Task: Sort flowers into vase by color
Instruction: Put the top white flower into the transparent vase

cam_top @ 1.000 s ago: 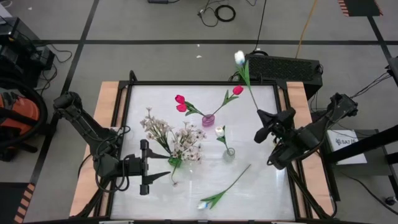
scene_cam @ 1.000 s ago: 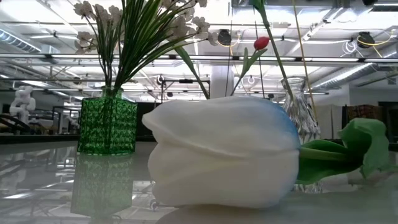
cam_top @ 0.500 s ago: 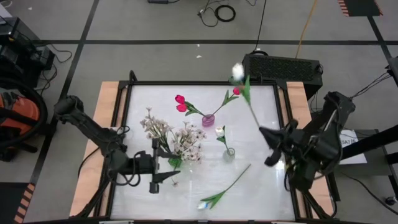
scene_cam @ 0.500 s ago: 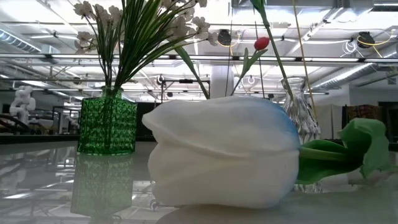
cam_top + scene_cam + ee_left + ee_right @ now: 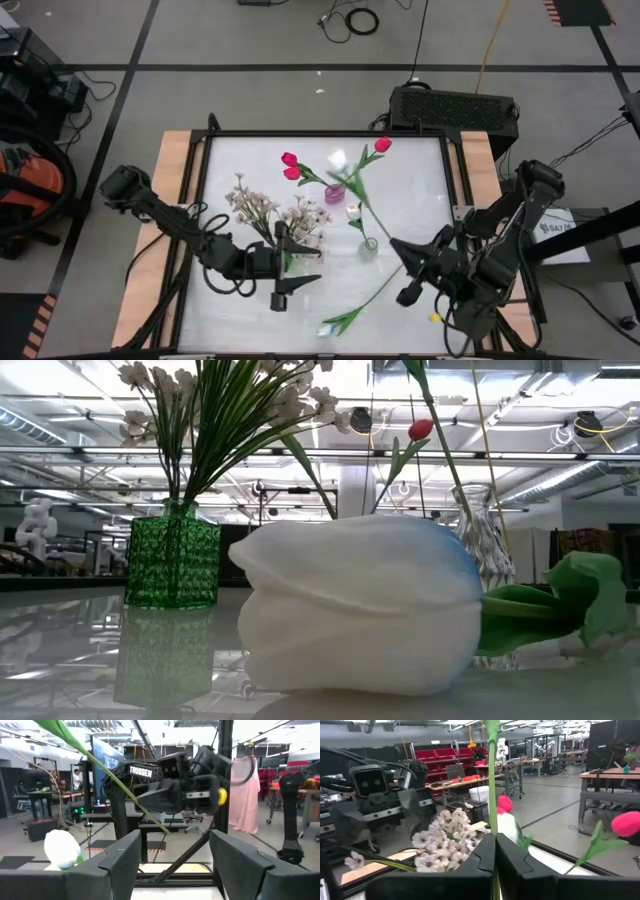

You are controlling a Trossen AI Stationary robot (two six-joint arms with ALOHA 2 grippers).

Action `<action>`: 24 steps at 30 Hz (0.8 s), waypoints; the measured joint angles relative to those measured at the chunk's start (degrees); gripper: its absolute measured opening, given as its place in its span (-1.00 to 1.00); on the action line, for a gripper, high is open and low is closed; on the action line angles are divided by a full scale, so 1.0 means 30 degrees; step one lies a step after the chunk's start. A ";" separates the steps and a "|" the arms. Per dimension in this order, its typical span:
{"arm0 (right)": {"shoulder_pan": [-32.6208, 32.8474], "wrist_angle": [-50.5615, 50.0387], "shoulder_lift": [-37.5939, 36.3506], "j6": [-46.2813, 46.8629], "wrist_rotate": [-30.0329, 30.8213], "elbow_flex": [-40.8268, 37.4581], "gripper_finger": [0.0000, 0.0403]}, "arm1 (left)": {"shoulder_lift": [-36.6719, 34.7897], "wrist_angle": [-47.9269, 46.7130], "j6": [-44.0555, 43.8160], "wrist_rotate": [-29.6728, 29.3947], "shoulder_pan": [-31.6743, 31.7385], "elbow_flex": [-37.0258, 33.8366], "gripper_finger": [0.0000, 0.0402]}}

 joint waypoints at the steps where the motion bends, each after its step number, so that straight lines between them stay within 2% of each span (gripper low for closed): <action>1: -0.0106 0.1450 0.0132 -0.1411 -0.0166 0.0000 -1.00 | 0.0106 -0.0098 0.0018 0.0002 0.0072 0.0186 0.21; 7: -0.1217 0.9891 0.0790 -0.9437 -0.2865 0.0000 -1.00 | 0.0739 -0.0147 -0.1673 0.0462 0.0549 0.0838 0.21; 9: -0.1763 1.2888 0.1068 -1.1919 -0.4710 0.0000 -1.00 | 0.0989 -0.0069 -0.2080 0.0984 0.0645 0.0989 0.21; 13: -0.2880 1.8999 0.1833 -1.6089 -0.9908 0.0000 -1.00 | 0.1285 0.0219 -0.1655 0.1136 0.0608 0.1201 0.21; 18: -0.3991 2.3108 0.2891 -1.8803 -1.4751 0.0010 -1.00 | 0.1282 0.1323 -0.1465 0.2707 0.0400 0.1209 0.21; 22: -0.4697 2.4351 0.3730 -1.9180 -1.6403 0.0015 -1.00 | 0.1269 0.2773 0.0408 0.3742 0.0245 0.1216 0.21; 24: -0.4933 2.4715 0.4115 -1.9098 -1.6455 0.0015 -1.00 | 0.1260 0.2602 0.0448 0.3921 0.0260 0.1216 0.21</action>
